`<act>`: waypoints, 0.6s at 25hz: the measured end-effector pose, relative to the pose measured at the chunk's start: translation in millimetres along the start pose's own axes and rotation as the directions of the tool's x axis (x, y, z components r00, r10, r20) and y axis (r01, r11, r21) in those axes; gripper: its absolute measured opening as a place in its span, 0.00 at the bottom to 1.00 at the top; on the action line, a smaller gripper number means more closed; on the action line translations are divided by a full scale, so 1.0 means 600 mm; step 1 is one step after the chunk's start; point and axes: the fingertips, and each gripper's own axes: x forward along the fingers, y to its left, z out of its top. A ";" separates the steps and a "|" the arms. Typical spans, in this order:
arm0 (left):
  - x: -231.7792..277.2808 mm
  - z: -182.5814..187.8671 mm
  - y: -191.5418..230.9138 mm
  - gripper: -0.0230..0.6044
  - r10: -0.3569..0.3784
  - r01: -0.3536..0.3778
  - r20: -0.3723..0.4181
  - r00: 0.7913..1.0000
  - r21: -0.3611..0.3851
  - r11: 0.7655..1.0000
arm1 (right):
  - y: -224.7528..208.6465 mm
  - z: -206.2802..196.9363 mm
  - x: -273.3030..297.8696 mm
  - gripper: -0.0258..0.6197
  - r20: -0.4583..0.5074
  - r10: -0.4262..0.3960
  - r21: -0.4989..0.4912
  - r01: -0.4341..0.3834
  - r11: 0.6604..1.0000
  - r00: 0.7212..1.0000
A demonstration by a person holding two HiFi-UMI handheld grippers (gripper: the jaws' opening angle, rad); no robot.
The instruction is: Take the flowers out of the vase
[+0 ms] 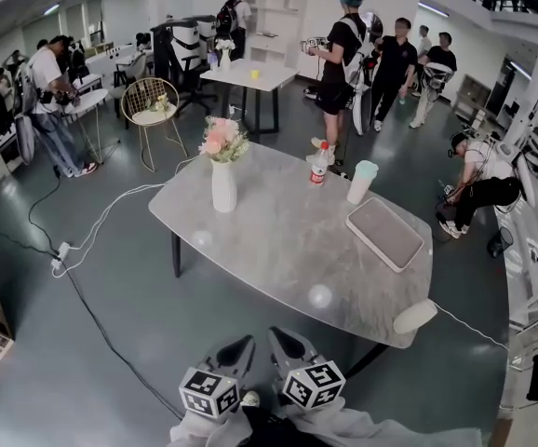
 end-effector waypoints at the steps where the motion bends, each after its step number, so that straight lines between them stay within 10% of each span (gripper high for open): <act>1: 0.001 0.002 0.008 0.04 -0.003 0.003 -0.001 1.000 0.001 1.000 | 0.002 -0.002 0.009 0.06 0.000 0.000 0.001 0.000 1.000 1.000; 15: 0.003 0.037 0.095 0.04 0.021 -0.021 0.014 1.000 0.008 1.000 | 0.021 0.012 0.103 0.06 0.009 0.029 -0.007 -0.029 1.000 1.000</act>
